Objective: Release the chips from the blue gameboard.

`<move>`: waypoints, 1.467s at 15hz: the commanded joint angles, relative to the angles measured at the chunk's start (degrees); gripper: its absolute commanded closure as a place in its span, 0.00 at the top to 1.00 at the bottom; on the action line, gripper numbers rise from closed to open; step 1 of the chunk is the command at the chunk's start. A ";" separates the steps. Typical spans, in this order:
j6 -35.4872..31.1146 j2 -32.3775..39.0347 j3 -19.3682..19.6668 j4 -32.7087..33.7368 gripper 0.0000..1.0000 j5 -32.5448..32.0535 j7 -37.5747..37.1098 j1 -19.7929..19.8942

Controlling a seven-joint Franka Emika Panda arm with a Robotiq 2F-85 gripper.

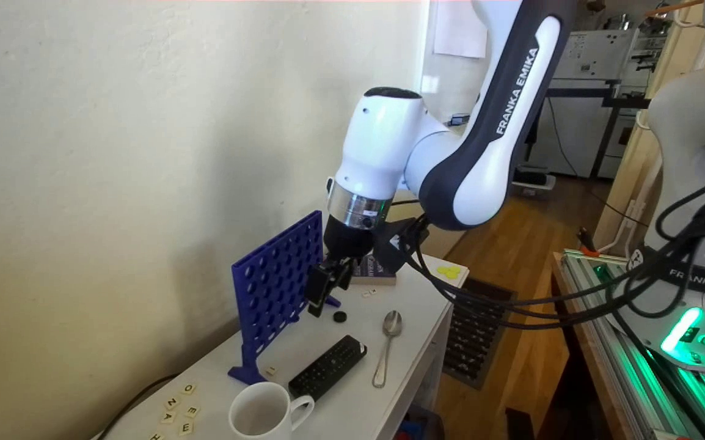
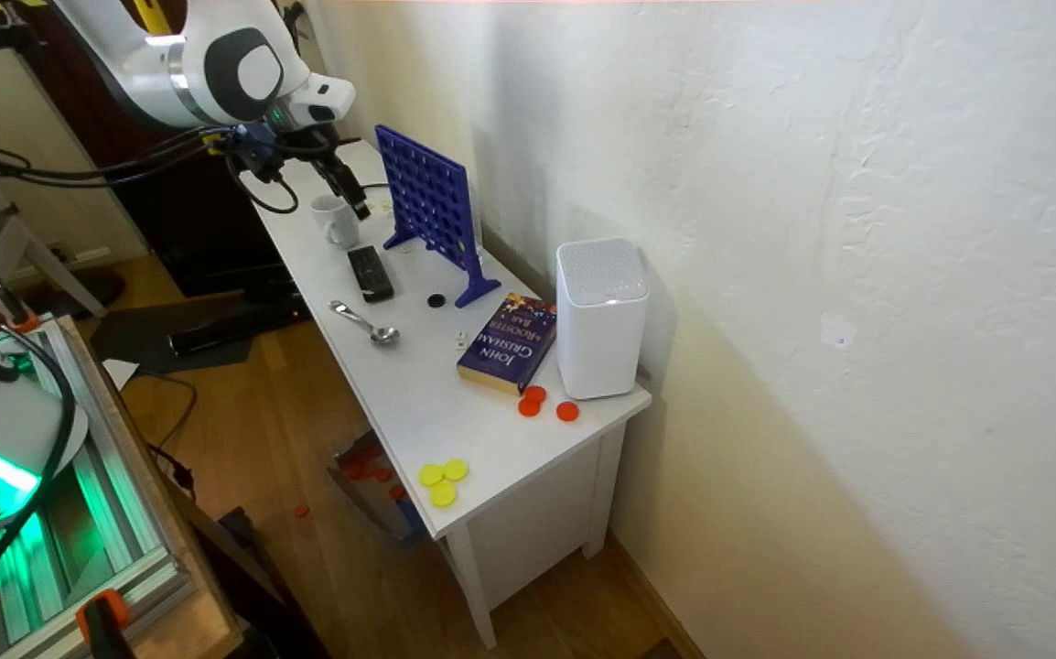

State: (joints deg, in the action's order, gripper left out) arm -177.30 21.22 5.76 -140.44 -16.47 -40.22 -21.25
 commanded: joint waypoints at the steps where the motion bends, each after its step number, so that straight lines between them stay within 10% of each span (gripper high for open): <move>1: 0.00 1.66 1.44 1.77 1.00 0.00 -0.51 -1.96; 13: -0.20 11.02 6.36 8.89 1.00 -0.91 1.02 -5.52; 22: -7.04 18.10 6.02 12.23 1.00 13.34 17.84 -5.72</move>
State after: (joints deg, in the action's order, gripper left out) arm -181.10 36.62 12.34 -129.82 -7.11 -26.73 -27.05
